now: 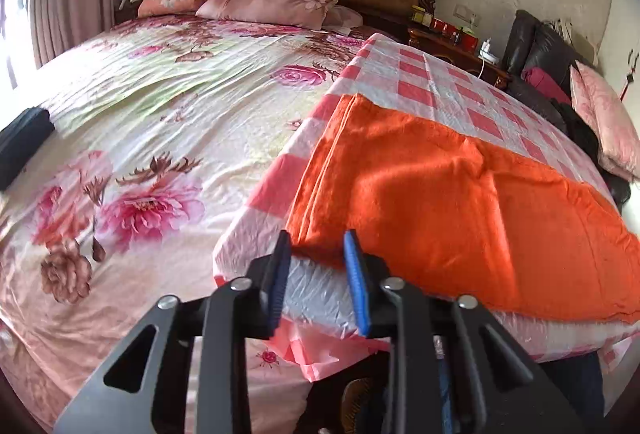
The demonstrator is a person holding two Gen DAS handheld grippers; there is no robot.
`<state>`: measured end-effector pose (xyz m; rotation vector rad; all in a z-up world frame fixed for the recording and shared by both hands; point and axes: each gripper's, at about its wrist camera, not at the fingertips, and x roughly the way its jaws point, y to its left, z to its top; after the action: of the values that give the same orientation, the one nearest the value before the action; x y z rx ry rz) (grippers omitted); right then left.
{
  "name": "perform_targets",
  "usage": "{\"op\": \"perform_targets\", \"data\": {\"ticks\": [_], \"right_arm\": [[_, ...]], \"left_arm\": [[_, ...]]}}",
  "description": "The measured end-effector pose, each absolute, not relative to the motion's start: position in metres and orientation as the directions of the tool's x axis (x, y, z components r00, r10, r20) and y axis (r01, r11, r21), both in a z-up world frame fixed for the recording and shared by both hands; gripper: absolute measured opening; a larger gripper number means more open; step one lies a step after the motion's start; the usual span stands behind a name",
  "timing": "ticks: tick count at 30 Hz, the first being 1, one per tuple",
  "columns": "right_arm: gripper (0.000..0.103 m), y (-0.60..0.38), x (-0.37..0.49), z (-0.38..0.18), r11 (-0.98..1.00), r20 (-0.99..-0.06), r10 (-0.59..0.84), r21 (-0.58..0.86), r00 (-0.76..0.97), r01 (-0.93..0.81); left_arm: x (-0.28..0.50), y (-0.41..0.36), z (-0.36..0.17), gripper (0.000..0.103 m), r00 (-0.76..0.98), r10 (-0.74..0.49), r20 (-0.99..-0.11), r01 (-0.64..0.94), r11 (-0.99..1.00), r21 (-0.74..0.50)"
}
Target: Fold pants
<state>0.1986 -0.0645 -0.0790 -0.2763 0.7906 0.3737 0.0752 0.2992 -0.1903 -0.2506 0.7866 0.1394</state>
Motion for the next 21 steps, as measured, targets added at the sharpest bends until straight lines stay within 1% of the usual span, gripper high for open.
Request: {"op": "perform_targets", "data": {"ticks": [1,2,3,6,8,11,14,18,20,21], "right_arm": [[0.084,-0.034,0.212,-0.074,0.859,-0.740,0.301,-0.063,0.601,-0.508],[0.084,-0.010,0.222,-0.071,0.829,-0.743,0.351,-0.036,0.570,-0.558],[0.084,0.019,0.238,-0.071,0.801,-0.759,0.378,-0.020,0.531,-0.598],[0.084,0.079,0.269,-0.073,0.747,-0.784,0.418,0.009,0.459,-0.665],[0.084,0.110,0.280,-0.078,0.710,-0.796,0.436,0.018,0.420,-0.704],[0.084,0.156,0.301,-0.092,0.638,-0.807,0.480,0.052,0.343,-0.769],[0.084,0.190,0.321,-0.116,0.590,-0.833,0.468,0.047,0.294,-0.806],[0.085,0.214,0.335,-0.136,0.515,-0.840,0.490,0.065,0.232,-0.855],[0.085,0.221,0.343,-0.141,0.477,-0.842,0.501,0.078,0.198,-0.875],[0.085,0.224,0.347,-0.145,0.457,-0.844,0.506,0.087,0.179,-0.885]], "left_arm": [[0.074,0.300,-0.192,0.020,0.708,0.033,-0.706,-0.222,0.958,-0.179],[0.072,0.303,-0.192,0.019,0.715,0.029,-0.699,-0.229,0.954,-0.195],[0.071,0.304,-0.192,0.016,0.719,0.029,-0.694,-0.234,0.951,-0.202],[0.073,0.299,-0.186,0.016,0.727,0.046,-0.685,-0.226,0.958,-0.175],[0.075,0.298,-0.189,0.016,0.724,0.020,-0.690,-0.210,0.959,-0.192],[0.074,0.293,-0.189,0.009,0.726,0.053,-0.685,-0.207,0.968,-0.144],[0.066,0.281,-0.176,0.009,0.746,0.146,-0.649,-0.208,0.978,-0.020],[0.058,0.243,-0.154,0.009,0.786,0.273,-0.554,-0.165,0.957,0.237],[0.057,0.227,-0.151,0.009,0.797,0.305,-0.521,-0.141,0.933,0.331],[0.059,0.221,-0.152,0.009,0.795,0.307,-0.524,-0.120,0.925,0.359]]}}
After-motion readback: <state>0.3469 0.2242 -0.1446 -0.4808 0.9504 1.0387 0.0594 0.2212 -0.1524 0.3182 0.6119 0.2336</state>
